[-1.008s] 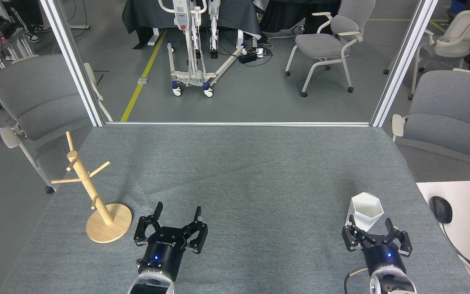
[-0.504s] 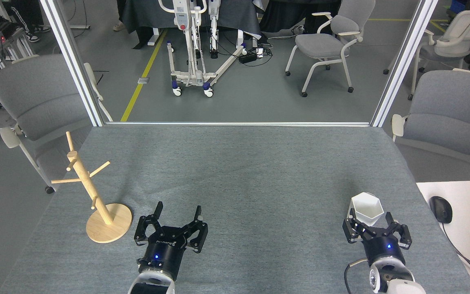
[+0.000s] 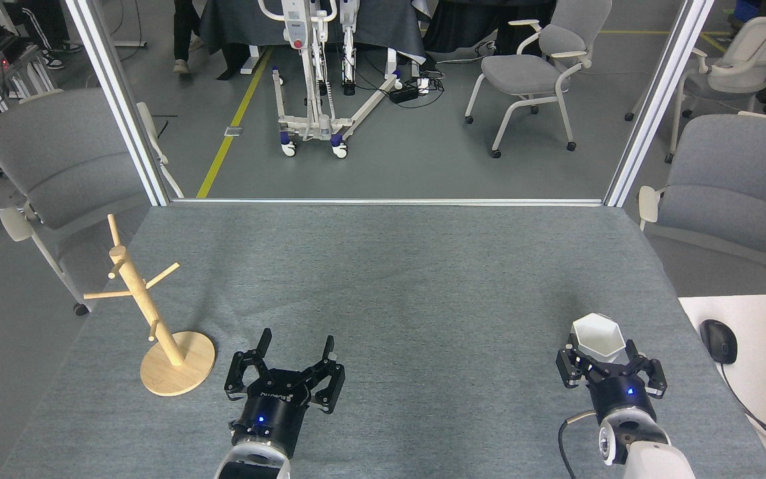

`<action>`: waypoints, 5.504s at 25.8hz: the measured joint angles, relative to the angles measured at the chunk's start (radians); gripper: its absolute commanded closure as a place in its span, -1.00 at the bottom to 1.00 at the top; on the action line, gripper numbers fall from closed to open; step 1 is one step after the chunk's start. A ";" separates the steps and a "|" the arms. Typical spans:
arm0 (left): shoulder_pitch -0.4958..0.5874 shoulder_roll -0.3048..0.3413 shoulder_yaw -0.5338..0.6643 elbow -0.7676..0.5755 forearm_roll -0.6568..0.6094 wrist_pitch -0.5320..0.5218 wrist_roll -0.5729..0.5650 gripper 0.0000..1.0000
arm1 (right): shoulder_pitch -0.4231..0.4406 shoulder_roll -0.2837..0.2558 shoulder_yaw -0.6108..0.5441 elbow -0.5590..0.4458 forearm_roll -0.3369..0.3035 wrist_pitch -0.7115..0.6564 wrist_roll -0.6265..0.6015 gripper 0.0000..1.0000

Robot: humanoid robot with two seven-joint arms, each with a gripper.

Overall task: Hang cup on storage rack
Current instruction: 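Lift the white cup with the right gripper, then carry the cup toward the left gripper at table center, then grasp the cup with the left gripper beneath the right gripper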

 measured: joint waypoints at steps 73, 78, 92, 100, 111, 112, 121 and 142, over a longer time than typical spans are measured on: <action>-0.208 -0.008 -0.237 0.325 -0.272 -0.202 0.112 -0.98 | -0.049 0.362 0.569 -0.492 0.167 0.901 0.345 1.00; -0.220 -0.010 -0.237 0.325 -0.270 -0.183 0.118 -0.98 | -0.045 0.368 0.600 -0.489 0.174 0.924 0.363 1.00; -0.297 -0.012 -0.240 0.367 -0.202 -0.249 0.113 -0.98 | -0.044 0.371 0.638 -0.471 0.174 0.930 0.403 1.00; -0.345 -0.013 -0.247 0.410 -0.155 -0.274 0.089 -0.98 | -0.044 0.372 0.646 -0.461 0.173 0.931 0.406 1.00; -0.406 -0.016 -0.255 0.452 -0.126 -0.271 0.045 -0.41 | -0.045 0.375 0.712 -0.441 0.163 0.969 0.407 1.00; -0.407 -0.016 -0.257 0.453 -0.125 -0.271 0.045 -0.19 | -0.045 0.375 0.716 -0.440 0.162 0.971 0.406 1.00; -0.401 -0.013 -0.278 0.449 -0.126 -0.286 0.032 1.00 | -0.044 0.377 0.741 -0.426 0.159 0.988 0.396 1.00; -0.389 -0.002 -0.276 0.454 -0.131 -0.305 0.047 1.00 | -0.059 0.380 0.738 -0.368 0.161 0.966 0.344 -0.98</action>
